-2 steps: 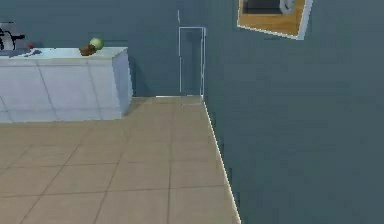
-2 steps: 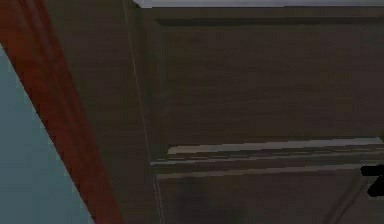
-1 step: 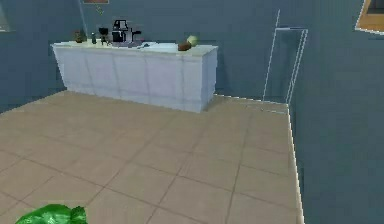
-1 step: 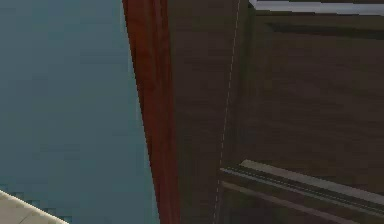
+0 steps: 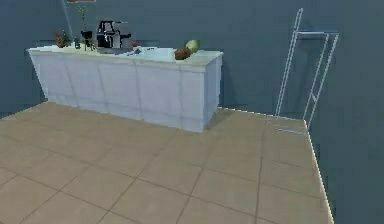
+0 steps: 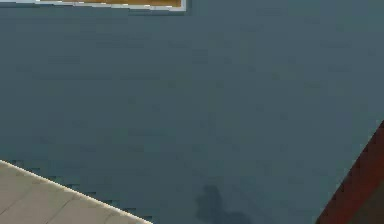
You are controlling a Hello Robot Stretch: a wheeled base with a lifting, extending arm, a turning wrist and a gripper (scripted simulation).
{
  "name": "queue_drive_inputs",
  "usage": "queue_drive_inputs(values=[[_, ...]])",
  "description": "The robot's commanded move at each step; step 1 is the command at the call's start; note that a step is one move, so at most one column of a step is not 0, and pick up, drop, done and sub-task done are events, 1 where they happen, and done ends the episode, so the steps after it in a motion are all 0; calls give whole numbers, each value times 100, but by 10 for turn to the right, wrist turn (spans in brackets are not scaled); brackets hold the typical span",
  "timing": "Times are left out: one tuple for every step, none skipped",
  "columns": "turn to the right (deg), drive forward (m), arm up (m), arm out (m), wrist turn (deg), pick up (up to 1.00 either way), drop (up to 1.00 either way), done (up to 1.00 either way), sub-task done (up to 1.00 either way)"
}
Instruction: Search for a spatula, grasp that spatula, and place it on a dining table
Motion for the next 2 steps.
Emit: queue_drive_inputs(values=[[-210,0,0,0,0,0,0,0,0],[0,100,0,0,0,0,0,0,0]])
